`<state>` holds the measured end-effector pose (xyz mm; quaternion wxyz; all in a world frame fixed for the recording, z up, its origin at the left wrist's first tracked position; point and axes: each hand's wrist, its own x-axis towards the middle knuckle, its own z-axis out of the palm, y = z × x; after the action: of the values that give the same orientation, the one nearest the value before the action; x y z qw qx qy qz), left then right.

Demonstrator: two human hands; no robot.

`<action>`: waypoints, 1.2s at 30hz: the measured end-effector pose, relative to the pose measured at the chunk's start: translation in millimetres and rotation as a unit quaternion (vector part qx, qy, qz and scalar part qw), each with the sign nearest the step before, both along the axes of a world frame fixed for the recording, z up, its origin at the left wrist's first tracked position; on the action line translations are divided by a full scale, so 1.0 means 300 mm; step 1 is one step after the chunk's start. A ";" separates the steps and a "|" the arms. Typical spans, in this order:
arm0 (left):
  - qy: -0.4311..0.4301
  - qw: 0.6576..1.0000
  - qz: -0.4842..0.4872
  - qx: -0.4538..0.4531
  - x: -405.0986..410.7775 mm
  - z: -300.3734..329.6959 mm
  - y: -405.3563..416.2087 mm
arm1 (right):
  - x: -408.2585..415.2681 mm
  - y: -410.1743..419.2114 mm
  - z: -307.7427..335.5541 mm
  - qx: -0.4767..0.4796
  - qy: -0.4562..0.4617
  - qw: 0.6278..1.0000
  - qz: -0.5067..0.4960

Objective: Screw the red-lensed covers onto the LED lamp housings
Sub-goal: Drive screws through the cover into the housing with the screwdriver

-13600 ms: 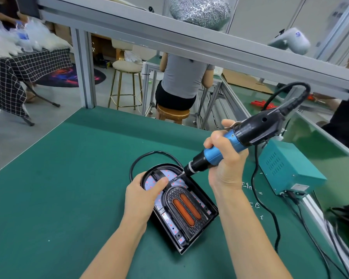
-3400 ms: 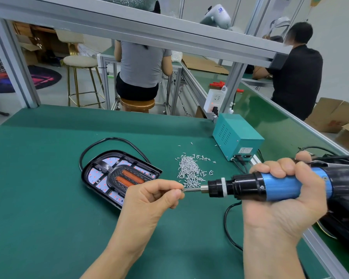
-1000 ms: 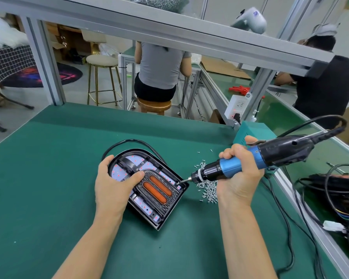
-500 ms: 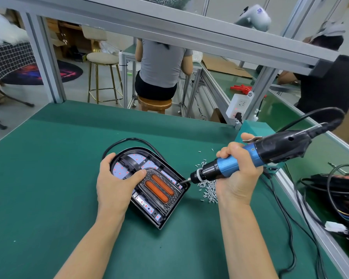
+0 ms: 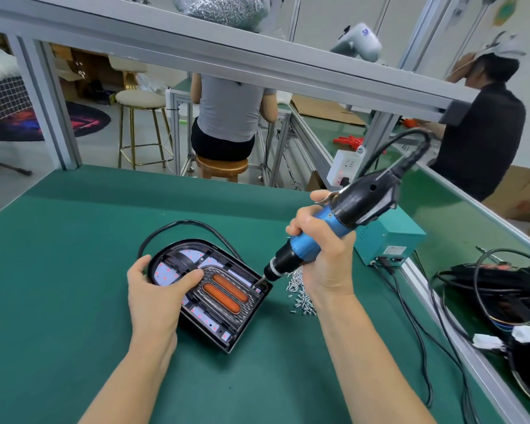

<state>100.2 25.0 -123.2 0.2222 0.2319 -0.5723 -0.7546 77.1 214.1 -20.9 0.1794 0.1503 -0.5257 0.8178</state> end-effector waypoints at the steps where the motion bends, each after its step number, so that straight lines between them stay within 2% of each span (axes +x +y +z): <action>1: -0.001 1.000 -0.004 0.006 -0.001 -0.001 -0.001 | -0.003 0.003 0.006 0.012 -0.001 1.000 0.010; 7: 0.006 1.000 -0.011 0.000 0.000 0.001 0.000 | -0.014 -0.002 0.036 0.047 -0.018 0.997 0.055; 13: 0.002 1.000 -0.012 -0.009 0.012 -0.002 0.000 | -0.006 -0.020 0.039 0.035 -0.028 0.999 0.028; 36: 0.002 1.000 -0.016 -0.018 0.012 0.005 -0.002 | -0.007 -0.025 0.044 0.052 -0.012 0.998 0.033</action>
<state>104.0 24.4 -121.6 0.2153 0.2174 -0.5886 -0.7483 75.0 206.5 -7.6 0.1384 0.1670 -0.5644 0.7965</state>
